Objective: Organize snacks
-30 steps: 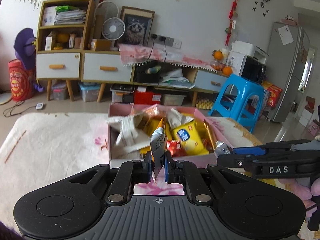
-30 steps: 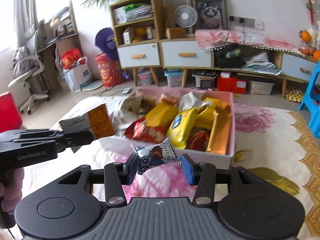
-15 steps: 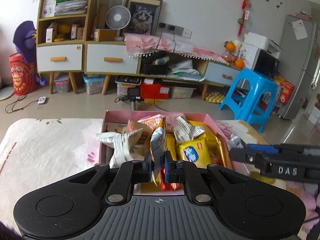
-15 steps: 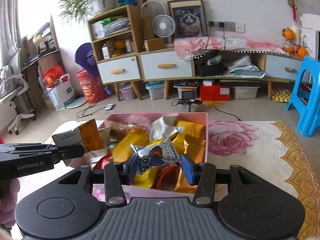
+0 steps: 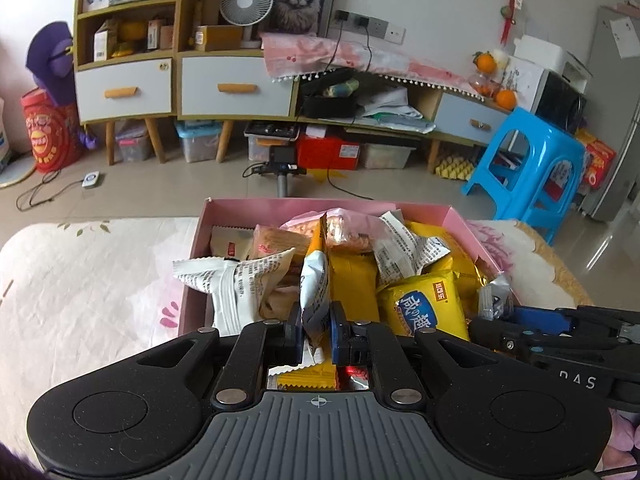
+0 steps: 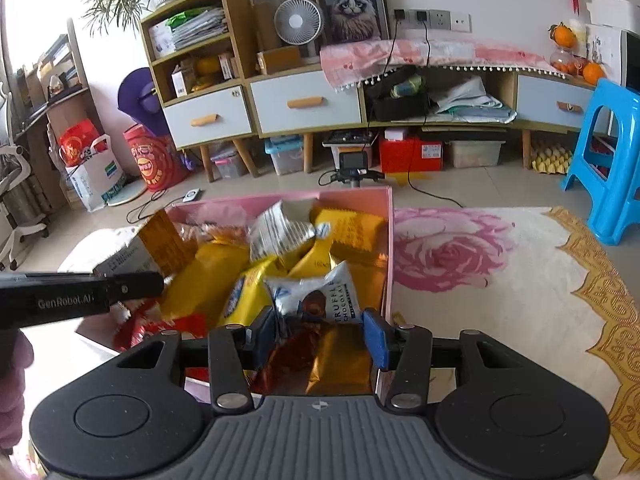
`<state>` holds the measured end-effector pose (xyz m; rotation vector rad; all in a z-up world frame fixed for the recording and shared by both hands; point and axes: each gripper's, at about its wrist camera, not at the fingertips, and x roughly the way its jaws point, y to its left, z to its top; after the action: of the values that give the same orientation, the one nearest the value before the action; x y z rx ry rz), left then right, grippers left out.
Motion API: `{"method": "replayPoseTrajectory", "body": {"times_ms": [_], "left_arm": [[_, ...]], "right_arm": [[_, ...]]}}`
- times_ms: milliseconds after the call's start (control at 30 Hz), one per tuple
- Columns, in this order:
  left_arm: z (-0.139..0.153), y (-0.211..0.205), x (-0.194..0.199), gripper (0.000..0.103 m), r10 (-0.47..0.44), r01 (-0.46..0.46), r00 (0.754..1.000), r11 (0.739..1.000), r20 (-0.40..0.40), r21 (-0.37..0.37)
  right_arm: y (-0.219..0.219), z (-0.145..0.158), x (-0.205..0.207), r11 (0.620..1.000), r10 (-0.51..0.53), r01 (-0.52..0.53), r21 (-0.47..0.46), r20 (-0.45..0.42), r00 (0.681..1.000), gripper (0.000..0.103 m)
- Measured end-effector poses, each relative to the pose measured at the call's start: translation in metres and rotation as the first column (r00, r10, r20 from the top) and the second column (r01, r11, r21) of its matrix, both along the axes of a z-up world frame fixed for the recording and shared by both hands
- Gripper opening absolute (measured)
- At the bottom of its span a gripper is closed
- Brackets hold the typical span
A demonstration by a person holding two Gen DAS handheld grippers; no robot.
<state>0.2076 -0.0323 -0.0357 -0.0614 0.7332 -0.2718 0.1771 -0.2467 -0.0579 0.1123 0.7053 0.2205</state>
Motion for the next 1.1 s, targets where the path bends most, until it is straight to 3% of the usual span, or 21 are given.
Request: {"method": "replayPoseTrajectory", "body": {"times_ms": [167, 367, 467, 533, 733, 933, 1100], "left_arm": [[0.002, -0.004, 0.000, 0.014, -0.019, 0.019, 1.000, 1.000, -0.004, 0.008], [0.008, -0.005, -0.003, 0.025, -0.019, 0.019, 1.000, 1.000, -0.008, -0.006], [0.013, -0.004, -0.007, 0.036, -0.022, 0.022, 1.000, 1.000, -0.003, -0.014], [0.016, -0.003, -0.010, 0.053, -0.019, 0.020, 1.000, 1.000, 0.004, -0.022], [0.026, 0.000, -0.022, 0.073, -0.035, 0.036, 0.999, 0.999, 0.017, -0.030], [0.032, 0.004, -0.043, 0.089, -0.048, 0.048, 0.999, 0.998, 0.019, -0.028], [0.031, 0.012, -0.068, 0.096, -0.038, 0.038, 0.999, 0.999, 0.007, -0.004]], "right_arm": [[-0.001, 0.002, 0.001, 1.000, 0.000, 0.000, 0.004, 0.002, 1.000, 0.040], [0.001, 0.010, -0.001, 1.000, -0.007, 0.007, 0.012, 0.015, 1.000, 0.053], [0.002, 0.015, -0.002, 1.000, -0.008, 0.008, 0.004, 0.030, 1.000, 0.060], [0.001, 0.019, -0.004, 1.000, -0.018, 0.018, -0.002, 0.041, 0.999, 0.066], [-0.008, 0.031, -0.011, 0.999, -0.052, 0.052, 0.004, 0.059, 0.997, 0.075], [-0.015, 0.039, -0.023, 0.997, -0.080, 0.080, 0.006, 0.061, 0.995, 0.083], [-0.019, 0.041, -0.037, 0.995, -0.103, 0.102, 0.015, 0.044, 0.994, 0.084]]}}
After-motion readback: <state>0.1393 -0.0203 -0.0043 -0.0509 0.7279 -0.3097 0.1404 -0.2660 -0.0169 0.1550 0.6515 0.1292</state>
